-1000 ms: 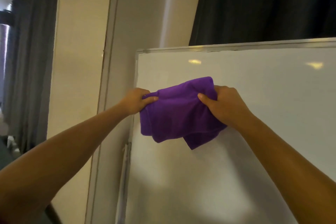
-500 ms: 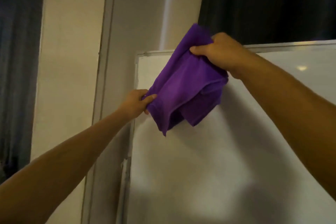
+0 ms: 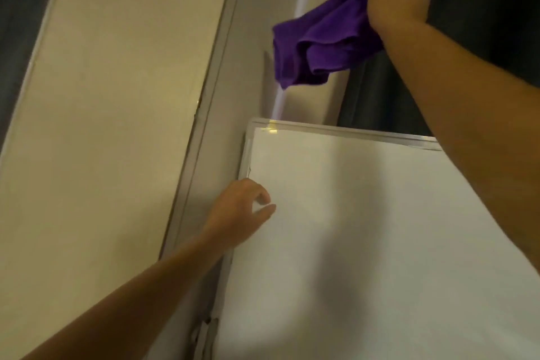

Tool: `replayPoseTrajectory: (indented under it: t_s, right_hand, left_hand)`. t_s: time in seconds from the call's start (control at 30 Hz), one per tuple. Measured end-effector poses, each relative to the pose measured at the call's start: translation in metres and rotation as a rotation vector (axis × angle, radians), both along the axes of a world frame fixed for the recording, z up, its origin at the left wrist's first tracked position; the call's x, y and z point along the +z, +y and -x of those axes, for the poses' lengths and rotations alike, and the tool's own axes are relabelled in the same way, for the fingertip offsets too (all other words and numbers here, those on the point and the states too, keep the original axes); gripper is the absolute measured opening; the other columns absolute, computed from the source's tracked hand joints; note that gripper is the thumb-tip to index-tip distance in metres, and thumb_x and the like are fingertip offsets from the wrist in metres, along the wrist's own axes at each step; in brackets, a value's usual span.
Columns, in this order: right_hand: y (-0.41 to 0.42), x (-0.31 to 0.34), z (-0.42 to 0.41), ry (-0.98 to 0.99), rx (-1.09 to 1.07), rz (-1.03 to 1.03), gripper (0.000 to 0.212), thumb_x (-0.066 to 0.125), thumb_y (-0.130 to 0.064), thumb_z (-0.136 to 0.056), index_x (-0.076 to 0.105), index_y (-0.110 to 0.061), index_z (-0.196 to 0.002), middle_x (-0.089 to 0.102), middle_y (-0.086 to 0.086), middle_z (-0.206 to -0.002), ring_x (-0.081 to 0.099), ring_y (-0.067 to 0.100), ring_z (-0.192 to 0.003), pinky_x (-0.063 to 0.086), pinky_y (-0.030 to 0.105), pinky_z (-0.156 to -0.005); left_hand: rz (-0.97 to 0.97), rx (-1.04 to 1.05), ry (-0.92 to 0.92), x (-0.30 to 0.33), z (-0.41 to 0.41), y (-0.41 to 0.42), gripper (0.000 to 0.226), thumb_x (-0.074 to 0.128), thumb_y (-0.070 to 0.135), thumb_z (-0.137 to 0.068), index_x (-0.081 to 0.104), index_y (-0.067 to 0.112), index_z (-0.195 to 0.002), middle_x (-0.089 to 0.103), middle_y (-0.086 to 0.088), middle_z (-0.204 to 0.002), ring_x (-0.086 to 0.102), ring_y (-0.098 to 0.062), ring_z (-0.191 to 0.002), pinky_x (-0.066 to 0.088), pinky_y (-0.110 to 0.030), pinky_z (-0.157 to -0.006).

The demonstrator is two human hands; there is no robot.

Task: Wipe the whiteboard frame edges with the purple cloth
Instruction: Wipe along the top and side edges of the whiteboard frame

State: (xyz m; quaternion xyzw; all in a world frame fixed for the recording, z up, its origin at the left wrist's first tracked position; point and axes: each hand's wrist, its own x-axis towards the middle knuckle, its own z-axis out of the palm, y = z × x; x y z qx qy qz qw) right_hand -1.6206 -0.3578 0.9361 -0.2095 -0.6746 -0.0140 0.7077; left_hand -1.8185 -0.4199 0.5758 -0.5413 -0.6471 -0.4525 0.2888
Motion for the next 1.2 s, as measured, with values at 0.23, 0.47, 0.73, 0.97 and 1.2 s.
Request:
replayPoseTrajectory:
  t_s: [0.23, 0.47, 0.73, 0.97, 1.2]
  right_hand:
    - [0.001, -0.078, 0.086, -0.709, -0.164, -0.229, 0.016, 0.054, -0.029, -0.096, 0.061, -0.021, -0.109, 0.065, 0.011, -0.103, 0.06, 0.032, -0.099, 0.049, 0.044, -0.085]
    - [-0.013, -0.151, 0.114, -1.083, -0.309, -0.524, 0.024, 0.058, -0.026, -0.089, 0.062, -0.023, -0.113, 0.066, -0.001, -0.094, 0.056, 0.019, -0.079, 0.044, 0.032, -0.068]
    - [-0.017, -0.129, 0.113, -1.001, -0.038, -0.074, 0.063, 0.032, -0.072, -0.092, 0.076, -0.029, -0.103, 0.066, -0.007, -0.099, 0.058, 0.01, -0.086, 0.037, 0.024, -0.074]
    - [0.001, -0.122, 0.159, -1.11, -0.258, -0.042, 0.052, 0.047, -0.062, -0.094, 0.048, -0.03, -0.135, 0.06, 0.008, -0.125, 0.055, 0.029, -0.112, 0.044, 0.037, -0.091]
    - [0.016, -0.151, 0.167, -1.028, -0.483, -0.331, 0.054, 0.026, -0.062, -0.099, 0.053, -0.025, -0.127, 0.064, 0.016, -0.116, 0.059, 0.036, -0.101, 0.034, 0.036, -0.073]
  left_hand:
    - [0.035, -0.051, 0.138, -0.012, 0.006, -0.005, 0.034, 0.061, 0.039, -0.102, 0.068, 0.025, -0.132, 0.046, 0.004, -0.163, 0.031, -0.018, -0.157, 0.018, -0.032, -0.125]
    - [0.099, -0.083, 0.257, -0.035, 0.001, 0.018, 0.046, 0.049, 0.051, -0.1, 0.064, 0.034, -0.139, 0.035, 0.007, -0.17, 0.024, -0.02, -0.162, 0.016, -0.042, -0.129]
    - [-0.079, -0.071, 0.488, -0.055, -0.004, 0.04, 0.032, 0.071, 0.042, -0.089, 0.073, 0.035, -0.12, 0.054, 0.002, -0.156, 0.045, -0.026, -0.15, 0.034, -0.046, -0.124]
    - [-0.158, -0.074, 0.506, -0.054, -0.008, 0.056, 0.03, 0.068, 0.04, -0.093, 0.067, 0.032, -0.122, 0.05, -0.001, -0.159, 0.04, -0.029, -0.155, 0.042, -0.058, -0.121]
    - [-0.173, -0.066, 0.486, -0.045, -0.006, 0.082, 0.072, 0.049, 0.062, -0.102, 0.034, 0.027, -0.163, 0.015, -0.008, -0.177, 0.005, -0.035, -0.165, 0.009, -0.063, -0.132]
